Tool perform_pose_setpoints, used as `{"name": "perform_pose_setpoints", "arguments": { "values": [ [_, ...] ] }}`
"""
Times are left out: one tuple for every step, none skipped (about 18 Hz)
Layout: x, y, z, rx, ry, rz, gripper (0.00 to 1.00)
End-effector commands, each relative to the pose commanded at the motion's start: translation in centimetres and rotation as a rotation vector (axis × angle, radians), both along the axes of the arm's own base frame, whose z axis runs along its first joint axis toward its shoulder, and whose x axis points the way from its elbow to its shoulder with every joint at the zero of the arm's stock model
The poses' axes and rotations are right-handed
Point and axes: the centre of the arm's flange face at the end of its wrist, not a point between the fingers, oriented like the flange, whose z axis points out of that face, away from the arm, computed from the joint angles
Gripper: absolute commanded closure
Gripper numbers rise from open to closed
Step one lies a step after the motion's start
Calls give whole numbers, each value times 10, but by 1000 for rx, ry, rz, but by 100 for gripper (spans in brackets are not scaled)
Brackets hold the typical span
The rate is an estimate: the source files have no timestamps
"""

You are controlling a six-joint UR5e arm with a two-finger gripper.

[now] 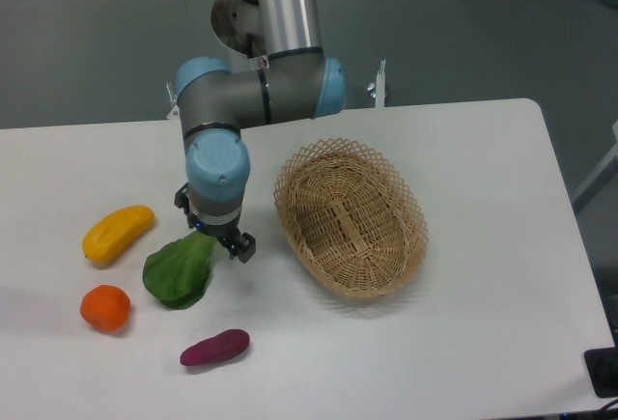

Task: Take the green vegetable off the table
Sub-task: 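Lower the gripper onto the bok choy and close on its stem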

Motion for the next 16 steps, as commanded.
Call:
{"name": "perform_pose_setpoints", "arguments": {
  "values": [
    [3,0,-1,-2,-3,0,0],
    [3,-1,-3,-7,-3,5,0],
    [5,-2,-5,-13,-5,6,0],
    [7,-4,-9,-19,-7,10,0],
    [8,-4,-10,-20,-6,10,1],
    [9,-4,-14,-28,-7,8,6],
    [9,-4,-15,-33,-3,6,12],
    [8,-4,-16,-36,0,6,16],
    [10,-3,-16,-36,3,2,20],
    [10,-3,-16,-36,3,2,24],
    [10,-3,-16,-36,3,4,27],
    [10,-3,-16,-37,4,4,32],
    [10,-3,-16,-39,5,3,40],
    [11,-3,-16,-40,9,1,47],
    [9,-3,-16,-41,14,4,54],
    [9,-3,-14,-40,18,4,62]
  ]
}}
